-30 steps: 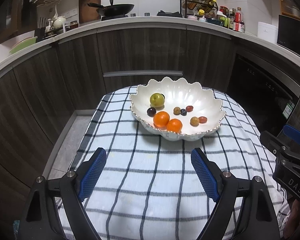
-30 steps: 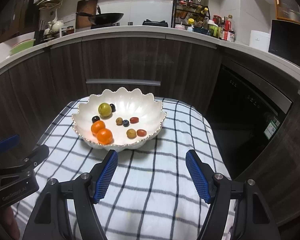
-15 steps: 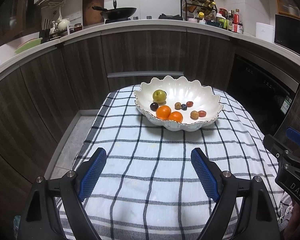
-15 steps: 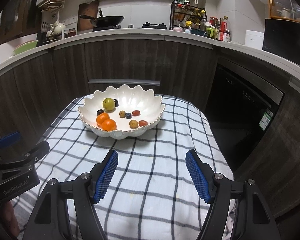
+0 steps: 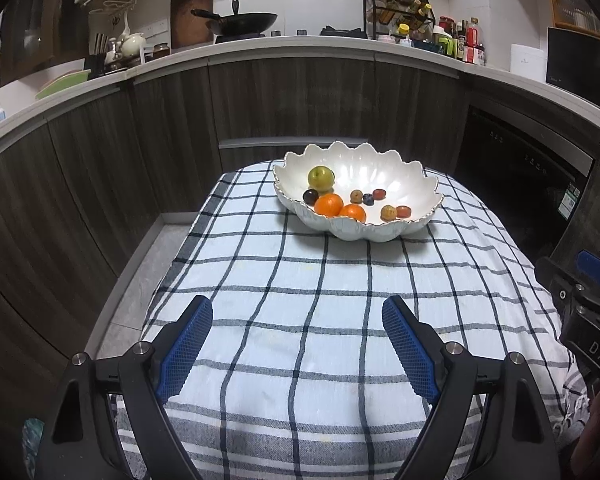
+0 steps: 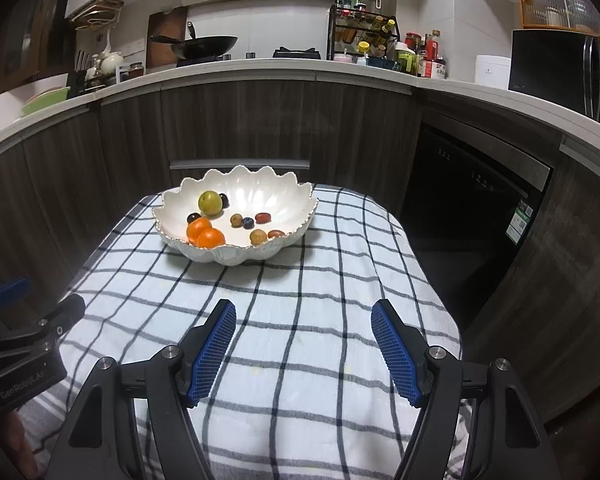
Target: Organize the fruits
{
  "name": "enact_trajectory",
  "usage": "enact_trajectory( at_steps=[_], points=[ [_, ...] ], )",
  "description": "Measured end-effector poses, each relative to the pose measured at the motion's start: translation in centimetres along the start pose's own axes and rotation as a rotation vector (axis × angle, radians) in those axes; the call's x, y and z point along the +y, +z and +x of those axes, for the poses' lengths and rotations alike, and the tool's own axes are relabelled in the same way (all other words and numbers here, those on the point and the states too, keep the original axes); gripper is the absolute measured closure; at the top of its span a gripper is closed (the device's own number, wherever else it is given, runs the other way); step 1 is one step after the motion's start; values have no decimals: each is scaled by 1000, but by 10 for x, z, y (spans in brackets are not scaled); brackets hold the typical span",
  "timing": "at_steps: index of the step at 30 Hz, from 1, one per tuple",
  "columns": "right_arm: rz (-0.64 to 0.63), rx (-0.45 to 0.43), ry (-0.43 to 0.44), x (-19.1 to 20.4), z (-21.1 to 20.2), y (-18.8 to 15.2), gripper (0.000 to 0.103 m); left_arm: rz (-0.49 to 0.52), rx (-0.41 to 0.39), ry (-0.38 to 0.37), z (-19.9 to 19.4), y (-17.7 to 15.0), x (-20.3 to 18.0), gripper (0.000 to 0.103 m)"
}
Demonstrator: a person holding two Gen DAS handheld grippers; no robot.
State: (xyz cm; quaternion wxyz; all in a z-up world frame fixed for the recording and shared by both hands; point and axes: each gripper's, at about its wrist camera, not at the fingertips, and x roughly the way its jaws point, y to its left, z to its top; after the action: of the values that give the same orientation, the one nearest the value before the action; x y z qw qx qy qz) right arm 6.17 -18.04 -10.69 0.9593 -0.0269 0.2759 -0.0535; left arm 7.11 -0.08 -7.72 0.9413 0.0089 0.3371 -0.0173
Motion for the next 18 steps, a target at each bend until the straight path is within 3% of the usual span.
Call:
enact_trajectory(
  at_steps=[18],
  points=[
    [9,-3,4,-1,-4,-3,32,7,-3,-8,-3,-4,-2,16]
  ],
)
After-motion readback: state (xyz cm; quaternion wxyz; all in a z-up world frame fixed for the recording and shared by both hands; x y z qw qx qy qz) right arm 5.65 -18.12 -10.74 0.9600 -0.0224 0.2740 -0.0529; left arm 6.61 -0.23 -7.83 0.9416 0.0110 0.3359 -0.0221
